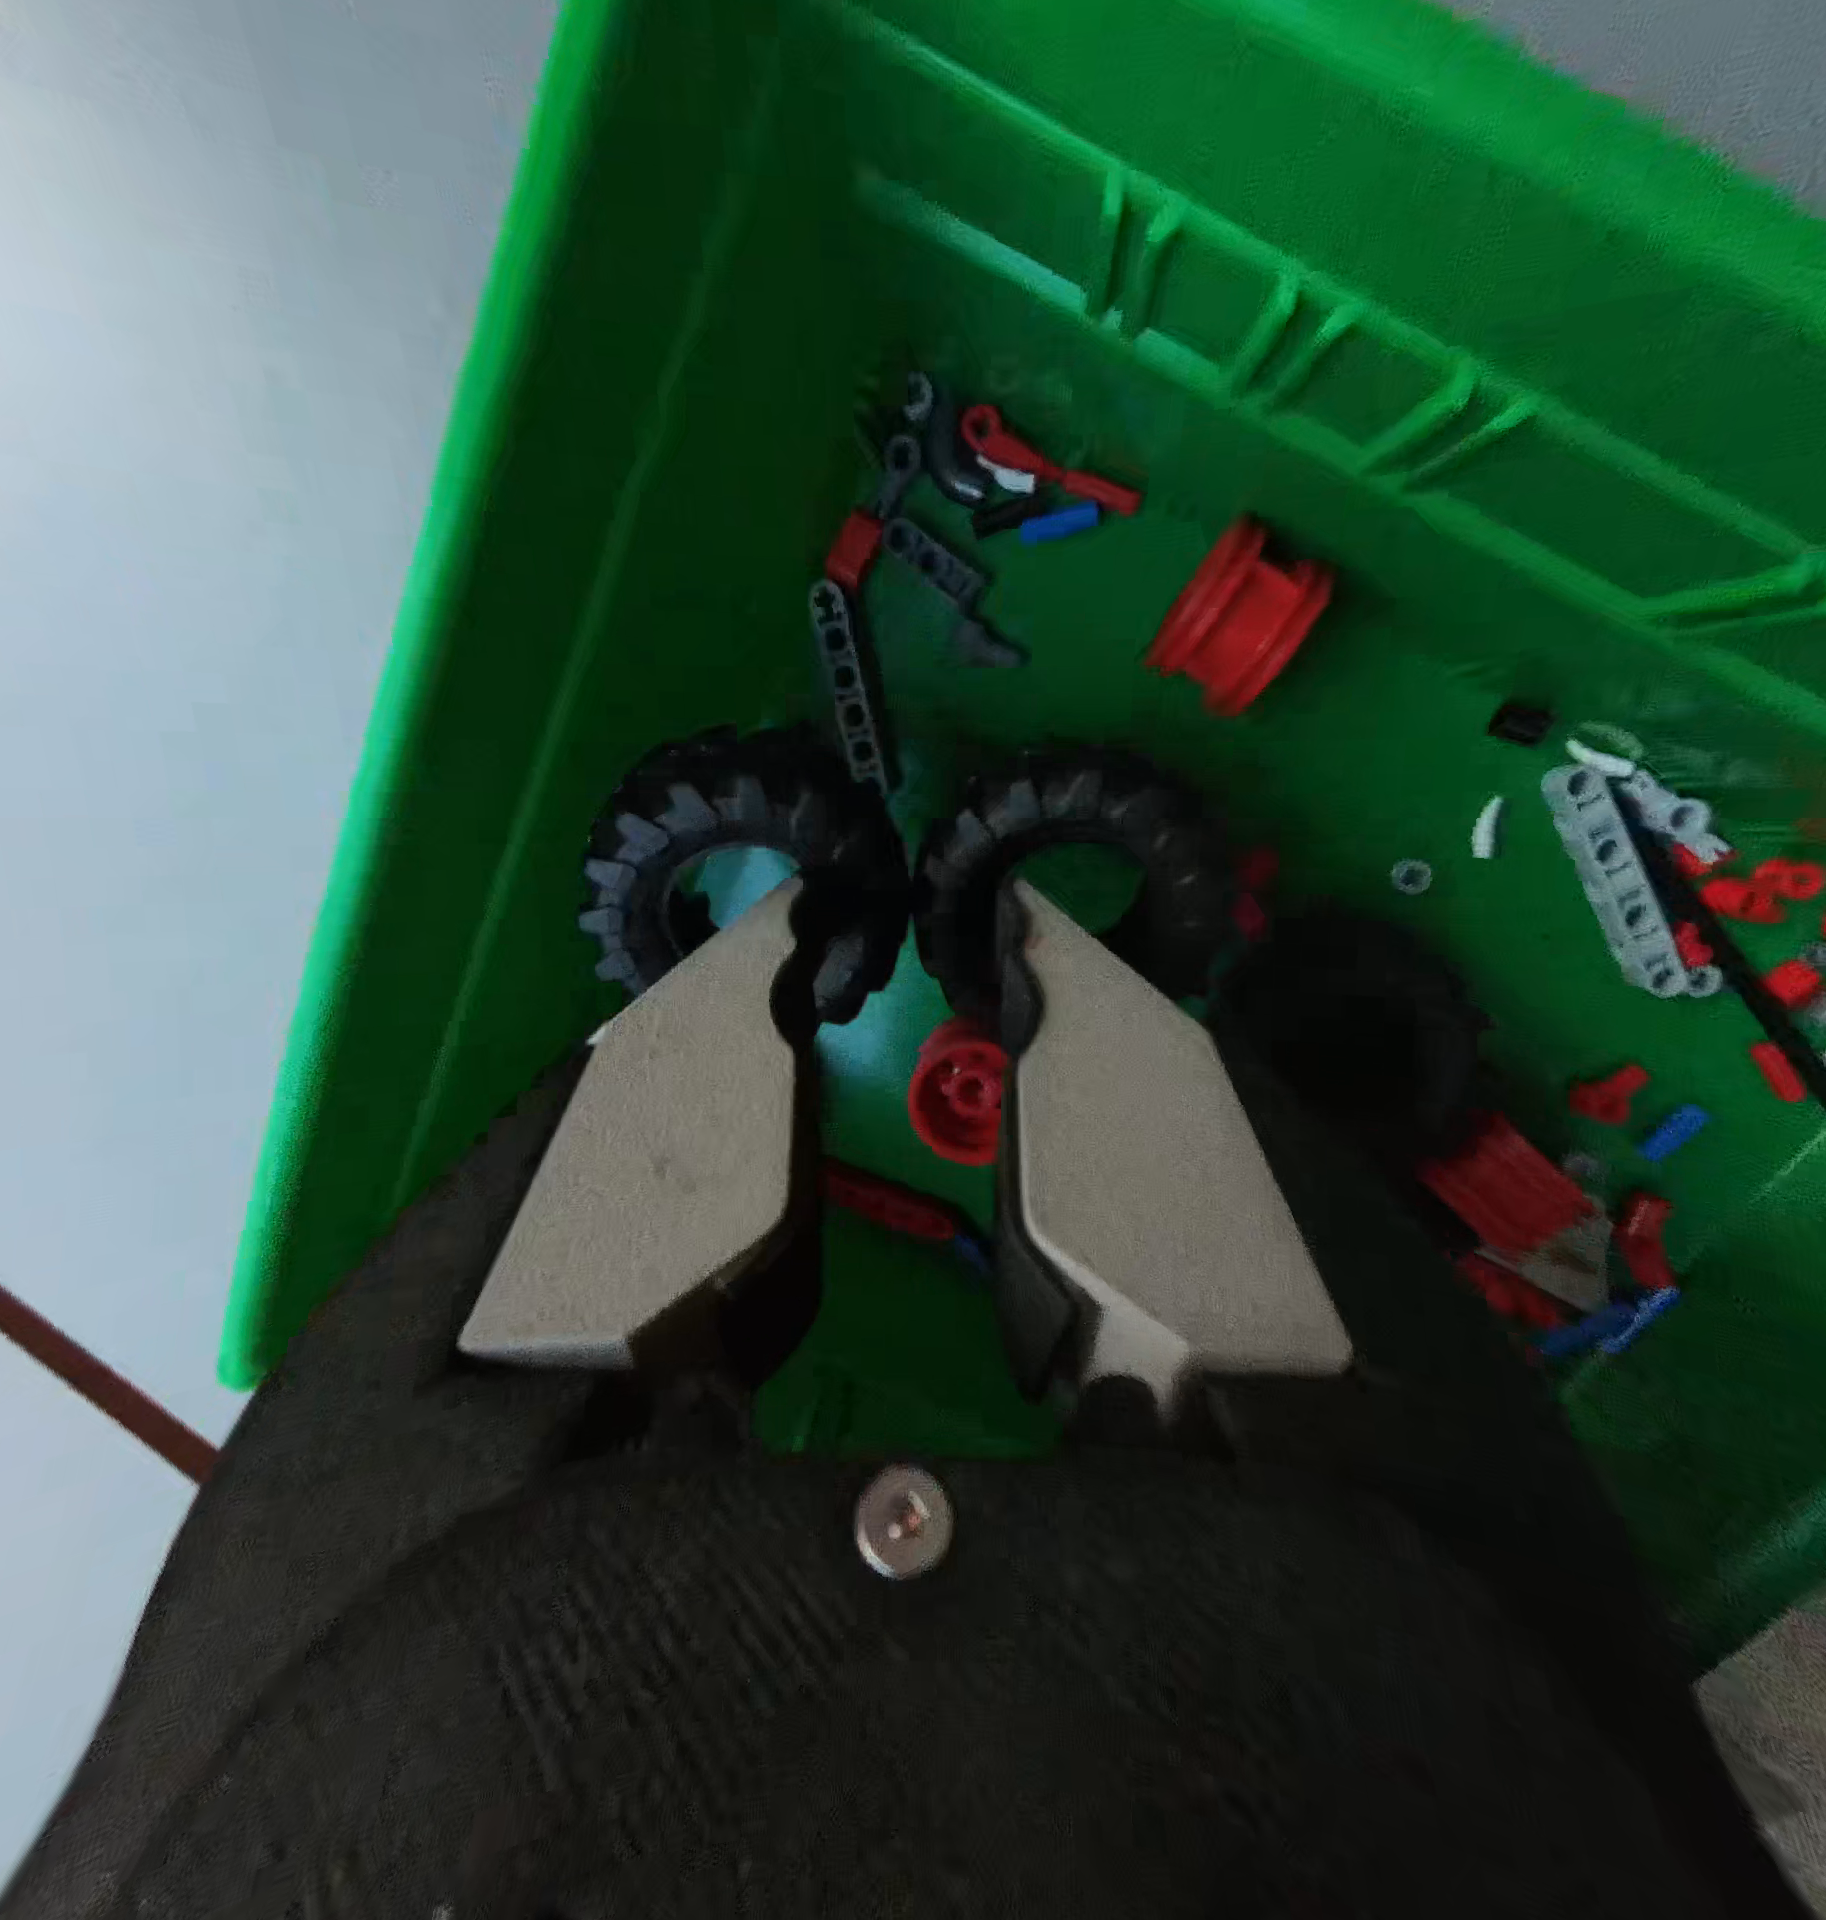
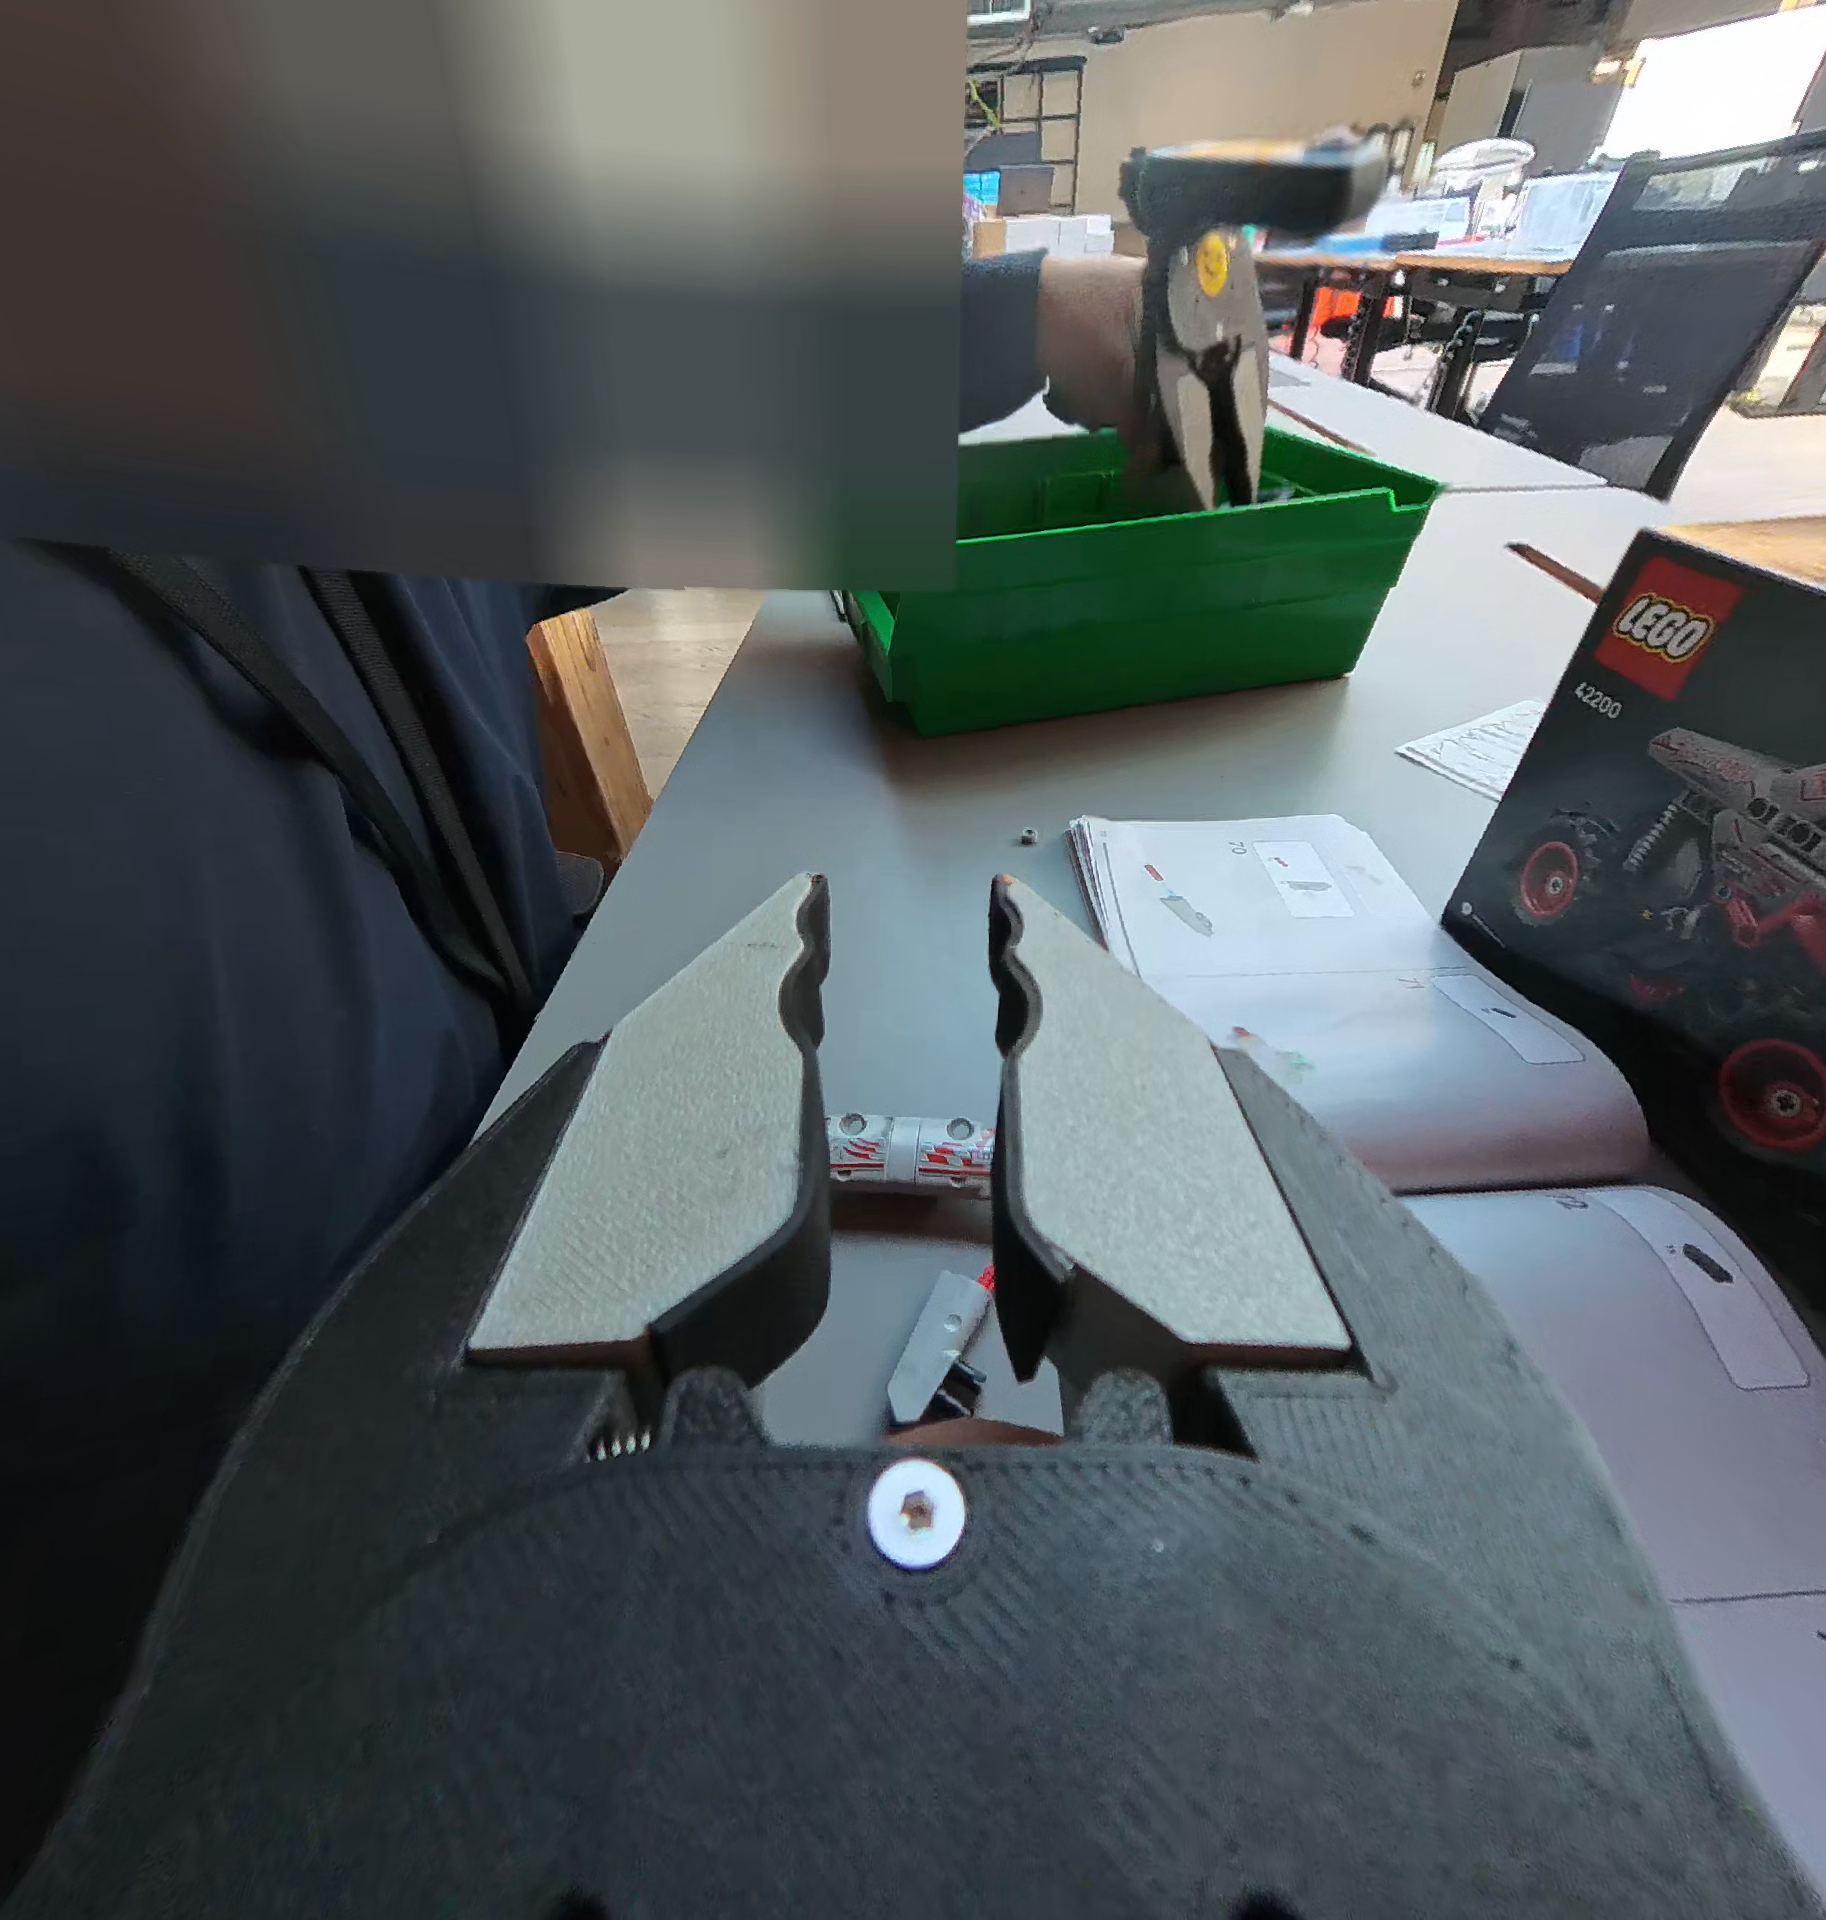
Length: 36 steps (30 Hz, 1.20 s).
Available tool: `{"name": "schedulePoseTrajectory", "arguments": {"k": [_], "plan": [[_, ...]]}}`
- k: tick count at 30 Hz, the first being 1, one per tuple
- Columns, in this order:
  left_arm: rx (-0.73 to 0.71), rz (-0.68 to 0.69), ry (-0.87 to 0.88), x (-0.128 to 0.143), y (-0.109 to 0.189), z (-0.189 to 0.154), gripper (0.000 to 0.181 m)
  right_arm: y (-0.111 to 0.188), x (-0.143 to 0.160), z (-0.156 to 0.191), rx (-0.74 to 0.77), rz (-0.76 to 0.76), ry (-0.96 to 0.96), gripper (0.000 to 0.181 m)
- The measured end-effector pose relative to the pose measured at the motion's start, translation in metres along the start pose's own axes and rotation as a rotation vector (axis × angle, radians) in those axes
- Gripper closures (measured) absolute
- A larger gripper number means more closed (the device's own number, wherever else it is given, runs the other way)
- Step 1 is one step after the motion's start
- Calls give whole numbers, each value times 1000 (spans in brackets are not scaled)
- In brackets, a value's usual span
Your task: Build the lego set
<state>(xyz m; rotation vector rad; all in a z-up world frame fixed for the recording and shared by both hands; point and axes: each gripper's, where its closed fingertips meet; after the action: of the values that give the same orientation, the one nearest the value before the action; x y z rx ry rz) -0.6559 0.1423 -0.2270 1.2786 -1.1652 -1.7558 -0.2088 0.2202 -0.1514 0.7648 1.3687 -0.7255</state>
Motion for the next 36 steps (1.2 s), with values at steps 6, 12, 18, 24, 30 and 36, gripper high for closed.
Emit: {"name": "schedulePoseTrajectory", "arguments": {"k": [6,12,18,24,30,36], "plan": [[-78,-165,19,-13,24,-7,147,-2,20,-10,41,96,-30,152],[-101,-267,-17,-5,59,-44,139,-4,13,-21,90,77,-31,144],[32,-343,-122,5,72,-111,139,-4,4,-26,112,40,-9,144],[-69,-481,-64,2,79,-103,138,-8,14,-26,78,81,-36,143],[-146,-515,-8,12,83,-82,149,-7,24,-32,71,94,-66,142],[-116,-582,54,14,88,-74,156,-5,26,-35,80,90,-73,140]]}}
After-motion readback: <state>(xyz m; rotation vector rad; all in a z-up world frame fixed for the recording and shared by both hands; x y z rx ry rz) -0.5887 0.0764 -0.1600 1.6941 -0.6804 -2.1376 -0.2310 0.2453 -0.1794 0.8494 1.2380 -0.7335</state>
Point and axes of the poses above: each gripper's, where its closed fingertips meet, y back along the fingers, x out of its underside, z = x × y across the jaws, and after that the axes turned 5 degrees about -z, right-handed
